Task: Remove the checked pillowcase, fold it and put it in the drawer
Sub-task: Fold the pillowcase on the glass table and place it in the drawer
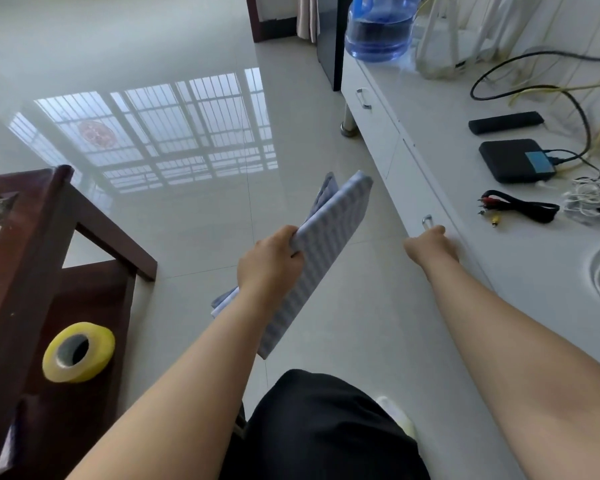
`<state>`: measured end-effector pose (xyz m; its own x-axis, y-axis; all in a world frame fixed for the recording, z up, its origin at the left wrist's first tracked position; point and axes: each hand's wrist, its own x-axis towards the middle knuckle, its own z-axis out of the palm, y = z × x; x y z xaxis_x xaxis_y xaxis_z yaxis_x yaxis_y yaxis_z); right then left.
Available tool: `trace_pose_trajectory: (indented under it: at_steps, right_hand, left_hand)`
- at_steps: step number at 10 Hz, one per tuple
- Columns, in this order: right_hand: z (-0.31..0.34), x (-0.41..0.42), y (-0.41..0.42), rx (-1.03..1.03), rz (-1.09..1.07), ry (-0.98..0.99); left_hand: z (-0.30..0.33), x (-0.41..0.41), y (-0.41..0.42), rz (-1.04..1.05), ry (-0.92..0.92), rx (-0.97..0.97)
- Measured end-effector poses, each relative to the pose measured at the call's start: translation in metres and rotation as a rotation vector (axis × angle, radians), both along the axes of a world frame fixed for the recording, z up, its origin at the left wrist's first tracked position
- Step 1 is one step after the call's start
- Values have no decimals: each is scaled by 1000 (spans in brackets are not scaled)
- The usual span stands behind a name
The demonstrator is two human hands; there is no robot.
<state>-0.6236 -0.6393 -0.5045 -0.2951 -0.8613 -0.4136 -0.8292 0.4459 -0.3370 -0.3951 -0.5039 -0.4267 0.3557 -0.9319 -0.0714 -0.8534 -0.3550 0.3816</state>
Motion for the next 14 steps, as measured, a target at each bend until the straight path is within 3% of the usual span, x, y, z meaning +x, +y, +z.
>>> trace_pose_trajectory:
  at_steps: [3,4,6,9,10,11,12,13,14]
  right_hand:
    - [0,72,35,113,140,-105]
    - [1,102,44,108,179,-276]
    - [-12,139,54,159,52,-553]
    - [-24,151,67,180,89,-589]
    - [-17,132,62,11,152,-679]
    - [-21,81,62,-258,106,-298]
    - [-47,16,73,-56,-221,-53]
    - [-65,-17,84,134,-383,-321]
    - [-72,-20,91,141,-232,-512]
  left_hand:
    - [11,0,-5,51,43,-63]
    - [11,6,-3,78,45,-55]
    - [8,28,5,164,66,-35]
    - [8,46,13,189,74,-30]
    - [7,44,11,179,77,-50]
    - [7,36,8,165,96,-61]
    - [8,27,5,149,121,-56]
    - [8,17,2,140,137,-49]
    - [8,8,-2,135,141,-73]
